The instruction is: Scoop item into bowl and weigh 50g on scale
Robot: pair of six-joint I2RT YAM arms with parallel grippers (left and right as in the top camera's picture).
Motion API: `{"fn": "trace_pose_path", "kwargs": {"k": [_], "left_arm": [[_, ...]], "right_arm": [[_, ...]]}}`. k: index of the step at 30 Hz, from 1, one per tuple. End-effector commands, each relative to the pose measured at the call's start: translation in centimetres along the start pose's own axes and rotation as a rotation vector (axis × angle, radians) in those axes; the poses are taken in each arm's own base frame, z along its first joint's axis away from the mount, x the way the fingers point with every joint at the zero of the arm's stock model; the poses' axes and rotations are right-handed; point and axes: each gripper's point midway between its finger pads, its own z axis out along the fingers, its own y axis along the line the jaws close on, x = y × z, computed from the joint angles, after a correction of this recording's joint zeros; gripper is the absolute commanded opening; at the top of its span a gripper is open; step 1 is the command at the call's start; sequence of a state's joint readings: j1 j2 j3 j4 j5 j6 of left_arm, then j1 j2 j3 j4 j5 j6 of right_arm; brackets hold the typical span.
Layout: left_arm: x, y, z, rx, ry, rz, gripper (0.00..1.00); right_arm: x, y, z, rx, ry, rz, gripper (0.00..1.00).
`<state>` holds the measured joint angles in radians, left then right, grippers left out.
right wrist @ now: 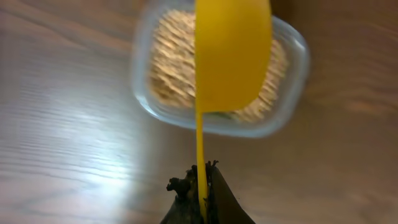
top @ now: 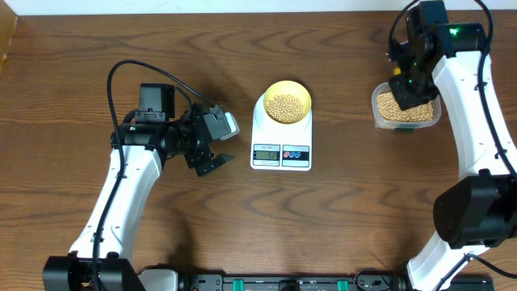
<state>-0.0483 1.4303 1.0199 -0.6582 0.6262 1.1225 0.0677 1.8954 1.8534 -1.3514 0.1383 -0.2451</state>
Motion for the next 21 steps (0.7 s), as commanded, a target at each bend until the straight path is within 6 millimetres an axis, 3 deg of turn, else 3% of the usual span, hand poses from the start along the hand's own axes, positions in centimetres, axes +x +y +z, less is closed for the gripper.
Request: {"fn": "trace_pose_path", "kwargs": {"k": [1,7,13,17,21], "left_arm": [[-0.4,-0.1,-0.4,-0.002,-0.018,-0.005,0.98],[-0.4,-0.1,-0.4,-0.002,-0.018,-0.005,0.98],[-0.4,-0.1,-0.4,-0.002,-0.018,-0.005,0.97],[-0.4,-0.1,-0.4,-0.002,-0.018,-0.005,0.97],[-0.5,-0.1,-0.4,-0.002,-0.019,-0.005,0.98]], "right_arm": [[-3.1,4.4,-2.4,-0.212,-0.148,-0.014,0.01],[-5.6,8.9,-3.9,-0.298,-0.247,-0.102,0.01],[-7.5,15.2,-6.1,-0.466,-0.354,-0.245,0.01],[-7.7,17.3,-6.5,-0.436,-0.388,-0.381,0.01],[-7.2,17.7,-5.6,-0.325,-0.360,-0.473,0.01]]}}
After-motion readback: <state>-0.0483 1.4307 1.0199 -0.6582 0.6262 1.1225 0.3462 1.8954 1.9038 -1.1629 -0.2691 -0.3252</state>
